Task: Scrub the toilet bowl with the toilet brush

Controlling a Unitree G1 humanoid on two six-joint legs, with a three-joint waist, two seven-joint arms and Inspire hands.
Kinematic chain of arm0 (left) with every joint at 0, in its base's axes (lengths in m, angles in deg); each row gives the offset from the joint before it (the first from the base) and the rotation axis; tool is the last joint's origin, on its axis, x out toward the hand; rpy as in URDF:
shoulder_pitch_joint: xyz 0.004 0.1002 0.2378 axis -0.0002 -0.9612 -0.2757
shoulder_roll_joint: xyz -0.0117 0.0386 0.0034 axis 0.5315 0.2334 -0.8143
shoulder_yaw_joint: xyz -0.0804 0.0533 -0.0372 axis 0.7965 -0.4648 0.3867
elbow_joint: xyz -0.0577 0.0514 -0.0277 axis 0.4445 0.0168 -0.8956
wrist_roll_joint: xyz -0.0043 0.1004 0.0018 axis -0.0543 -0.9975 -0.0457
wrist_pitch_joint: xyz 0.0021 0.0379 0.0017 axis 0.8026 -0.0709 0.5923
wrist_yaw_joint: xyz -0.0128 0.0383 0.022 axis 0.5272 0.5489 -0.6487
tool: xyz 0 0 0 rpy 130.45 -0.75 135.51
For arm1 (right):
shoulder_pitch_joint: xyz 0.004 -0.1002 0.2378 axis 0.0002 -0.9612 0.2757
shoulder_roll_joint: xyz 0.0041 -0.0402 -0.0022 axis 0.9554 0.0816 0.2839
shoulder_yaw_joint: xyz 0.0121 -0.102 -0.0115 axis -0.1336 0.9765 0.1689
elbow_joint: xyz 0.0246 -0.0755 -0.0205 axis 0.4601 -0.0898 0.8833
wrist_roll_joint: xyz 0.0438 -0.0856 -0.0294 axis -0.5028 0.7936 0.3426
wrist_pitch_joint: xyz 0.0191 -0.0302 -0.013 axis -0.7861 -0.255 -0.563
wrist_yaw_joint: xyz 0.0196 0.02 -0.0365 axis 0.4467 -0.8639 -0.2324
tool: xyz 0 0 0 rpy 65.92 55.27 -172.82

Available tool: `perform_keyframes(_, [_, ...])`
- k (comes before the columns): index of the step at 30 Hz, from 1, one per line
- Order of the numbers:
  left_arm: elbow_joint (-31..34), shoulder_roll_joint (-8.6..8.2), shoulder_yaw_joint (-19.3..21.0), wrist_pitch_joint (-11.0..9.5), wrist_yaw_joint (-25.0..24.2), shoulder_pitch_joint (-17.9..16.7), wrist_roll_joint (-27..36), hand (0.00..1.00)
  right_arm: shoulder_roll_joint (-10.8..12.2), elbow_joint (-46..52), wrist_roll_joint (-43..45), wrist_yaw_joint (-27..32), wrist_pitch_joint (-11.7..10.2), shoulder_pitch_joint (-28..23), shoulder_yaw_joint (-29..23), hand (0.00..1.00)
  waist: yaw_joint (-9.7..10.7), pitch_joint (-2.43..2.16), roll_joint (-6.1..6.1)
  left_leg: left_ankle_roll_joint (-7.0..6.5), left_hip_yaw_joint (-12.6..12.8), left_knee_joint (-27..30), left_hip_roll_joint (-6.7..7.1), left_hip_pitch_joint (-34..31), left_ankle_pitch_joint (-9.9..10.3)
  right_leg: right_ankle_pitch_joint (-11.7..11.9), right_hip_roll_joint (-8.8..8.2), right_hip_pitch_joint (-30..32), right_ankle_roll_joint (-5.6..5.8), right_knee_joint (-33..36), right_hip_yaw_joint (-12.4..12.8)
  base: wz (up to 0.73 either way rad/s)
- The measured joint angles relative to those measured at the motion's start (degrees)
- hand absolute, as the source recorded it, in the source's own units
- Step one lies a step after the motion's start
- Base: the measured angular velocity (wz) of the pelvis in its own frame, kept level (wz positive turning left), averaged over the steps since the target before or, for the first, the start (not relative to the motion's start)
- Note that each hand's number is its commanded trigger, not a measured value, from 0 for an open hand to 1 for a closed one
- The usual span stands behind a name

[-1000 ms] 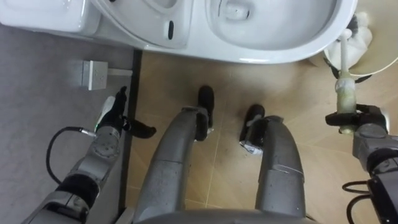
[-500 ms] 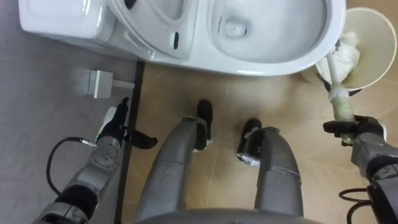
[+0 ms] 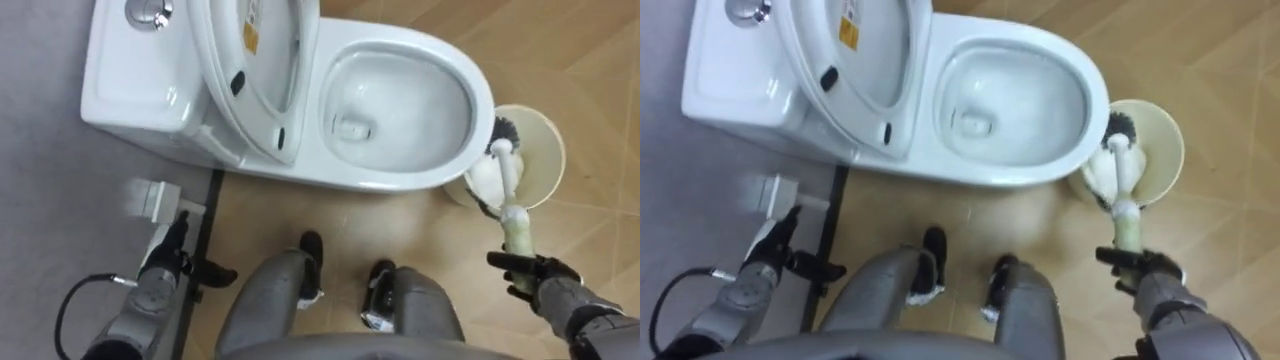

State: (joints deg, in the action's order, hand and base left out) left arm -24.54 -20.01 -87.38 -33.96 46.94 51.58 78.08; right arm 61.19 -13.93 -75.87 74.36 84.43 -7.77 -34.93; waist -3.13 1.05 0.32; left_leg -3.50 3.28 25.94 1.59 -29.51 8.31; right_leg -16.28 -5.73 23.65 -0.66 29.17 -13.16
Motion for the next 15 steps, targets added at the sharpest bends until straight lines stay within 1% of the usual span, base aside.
perform_keyframes(2, [-0.12, -0.1, 1.37, 0.0, 0.01, -1.32, 0.0, 0.0, 0.36, 0.0, -0.04, -0.36, -0.01, -1.83, -1.23, 1.0, 0.16, -0.07, -0.04, 0.02, -0.4, -1.27, 0.03, 2.64, 0.0, 0.47, 0.24, -3.04, 0.16, -2.6, -0.77, 0.07])
perform_keyframes(3, [-0.11, -0.1, 2.5, -0.04, 0.02, -2.35, 0.0, 0.0, 0.62, 0.0, -0.08, -0.62, 0.02, -3.02, -1.78, 1.0, 0.17, -0.25, -0.38, 0.03, -0.56, -2.27, 0.05, 4.62, -0.01, 0.66, 0.27, -5.08, 0.31, -3.86, -0.96, 0.1])
perform_keyframes(5, [-0.24, -0.11, 3.52, -0.03, 0.35, -4.06, -0.01, 0.0, 0.88, 0.18, -0.71, -0.87, 0.05, -5.27, -1.96, 1.0, 0.12, -0.47, -0.57, 0.08, -0.46, -3.63, 0.13, 7.44, 0.05, 0.85, 0.41, -8.23, 0.6, -5.81, -1.1, 0.03])
perform_keyframes(7, [-0.12, -0.16, 6.16, -0.17, 0.51, -6.97, -0.07, 0.0, 2.06, 0.55, -2.36, -1.15, 0.04, -7.2, -4.08, 1.0, 0.4, -0.76, -1.2, 0.33, -0.32, -5.23, 0.19, 10.63, 0.31, 1.0, 0.75, -11.72, 0.72, -8.17, -1.12, 0.0])
perform_keyframes(8, [-0.02, -0.31, 7.05, -0.12, 0.52, -7.62, -0.13, 0.0, 2.4, 0.52, -2.41, -1.2, 0.04, -7.5, -4.94, 1.0, 0.65, -0.76, -1.29, 0.4, -0.37, -5.39, 0.17, 11.39, 0.42, 1.08, 0.9, -12.71, 0.72, -8.78, -1.22, 0.04])
perform_keyframes(9, [0.7, -0.9, 8.99, 0.02, 0.82, -9.03, -0.29, 0.0, 2.77, 0.52, -2.4, -1.18, 0.04, -8.41, -5.76, 1.0, 1.15, -0.76, -1.35, 0.56, -0.58, -5.44, 0.17, 12.64, 0.89, 1.13, 1.16, -14.49, 0.71, -9.97, -1.52, 0.06])
perform_keyframes(10, [1.24, -1.38, 10.1, 0.0, 1.2, -10.49, -0.26, 0.0, 2.99, 0.62, -2.41, -1.21, 0.04, -8.84, -6.43, 1.0, 1.29, -0.81, -1.35, 0.67, -0.72, -5.44, 0.15, 13.87, 1.39, 1.14, 1.39, -16.16, 0.73, -10.88, -1.71, 0.05])
perform_keyframes(14, [1.0, -2.56, 12.92, -0.01, 1.9, -12.42, -0.35, 0.0, 3.14, 0.54, -2.61, -1.46, 0.04, -10.86, -7.82, 1.0, 1.29, -0.77, -1.51, 1.04, -0.73, -6.54, 0.16, 18.01, 2.18, 1.18, 1.82, -21.07, 0.73, -13.5, -1.91, 0.0])
perform_keyframes(15, [0.91, -3.08, 13.92, 0.02, 2.32, -12.97, -0.33, 0.0, 3.17, 0.67, -2.66, -1.56, 0.03, -11.23, -8.31, 1.0, 1.34, -0.67, -1.67, 1.19, -0.8, -6.84, 0.19, 19.21, 2.38, 1.18, 1.89, -22.48, 0.73, -14.3, -2.1, 0.05])
